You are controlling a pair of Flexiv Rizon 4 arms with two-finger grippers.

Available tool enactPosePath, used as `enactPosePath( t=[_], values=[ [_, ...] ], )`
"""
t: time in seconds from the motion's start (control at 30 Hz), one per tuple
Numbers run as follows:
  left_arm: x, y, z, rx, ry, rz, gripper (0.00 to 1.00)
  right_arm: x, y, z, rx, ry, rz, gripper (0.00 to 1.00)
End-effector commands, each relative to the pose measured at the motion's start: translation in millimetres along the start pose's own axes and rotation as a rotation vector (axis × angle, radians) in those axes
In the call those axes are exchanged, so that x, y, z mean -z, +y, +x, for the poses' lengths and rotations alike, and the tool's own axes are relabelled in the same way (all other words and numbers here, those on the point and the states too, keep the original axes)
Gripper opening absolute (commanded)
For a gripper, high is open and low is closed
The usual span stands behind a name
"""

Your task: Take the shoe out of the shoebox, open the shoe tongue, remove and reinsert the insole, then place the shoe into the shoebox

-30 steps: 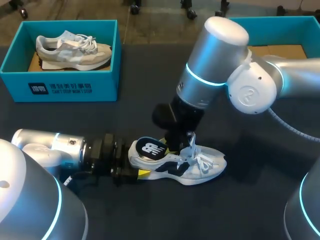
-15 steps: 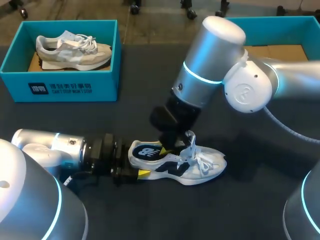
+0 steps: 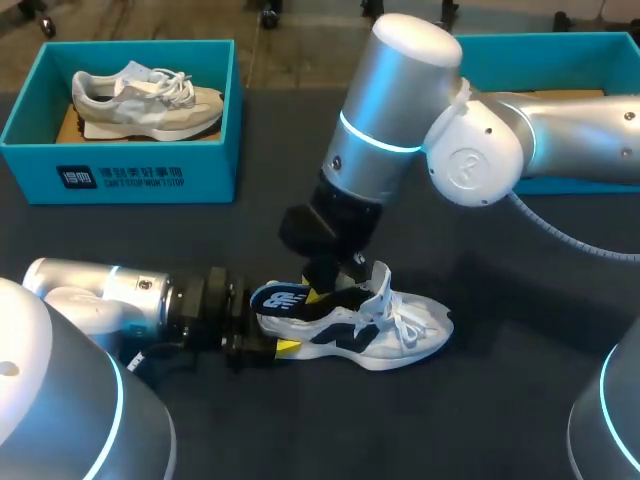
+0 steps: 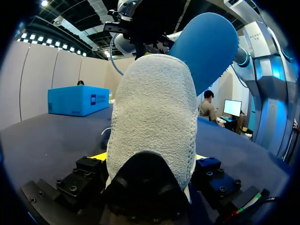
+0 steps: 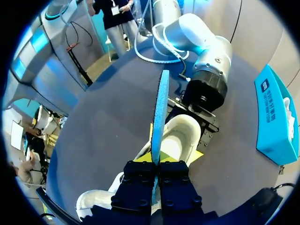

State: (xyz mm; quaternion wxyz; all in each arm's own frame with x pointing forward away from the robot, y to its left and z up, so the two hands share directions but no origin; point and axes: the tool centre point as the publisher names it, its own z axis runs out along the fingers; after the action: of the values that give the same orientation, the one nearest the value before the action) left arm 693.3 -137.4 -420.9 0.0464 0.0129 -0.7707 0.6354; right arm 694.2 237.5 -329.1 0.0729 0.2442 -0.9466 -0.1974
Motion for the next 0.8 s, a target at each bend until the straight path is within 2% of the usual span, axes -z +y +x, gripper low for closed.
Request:
enactPosePath(
  t=[0.03,0.2,0.33,0.67,0.7,0.77,0.8],
  values=[
    [-3.3,5.0,-2.7,0.000,-0.002,0.001,0.00,-1.6,1.7,-1.2,0.000,0.001,0.003,0.00],
    [-3.3,5.0,-2.7,0.000,-0.002,0.001,0.00,-5.8,9.5,-4.1,-0.024,0.033,-0.051,0.00],
    [-3.3,5.0,-2.7,0.000,-0.002,0.001,0.00,-9.4,12.1,-6.9,-0.047,0.066,-0.130,0.00],
    [-3.3,5.0,-2.7,0.000,-0.002,0.001,0.00,-12.9,13.9,-13.1,-0.126,0.176,-0.145,0.01],
    [-3.3,5.0,-2.7,0.000,-0.002,0.001,0.00,-12.9,14.5,-13.1,-0.124,0.177,-0.146,0.15],
    [-3.3,5.0,-2.7,0.000,-0.002,0.001,0.00,-12.4,16.4,-12.3,-0.125,0.175,-0.132,0.33],
    [-3.3,5.0,-2.7,0.000,-0.002,0.001,0.00,-12.2,17.3,-11.9,-0.125,0.176,-0.131,0.38]
  ],
)
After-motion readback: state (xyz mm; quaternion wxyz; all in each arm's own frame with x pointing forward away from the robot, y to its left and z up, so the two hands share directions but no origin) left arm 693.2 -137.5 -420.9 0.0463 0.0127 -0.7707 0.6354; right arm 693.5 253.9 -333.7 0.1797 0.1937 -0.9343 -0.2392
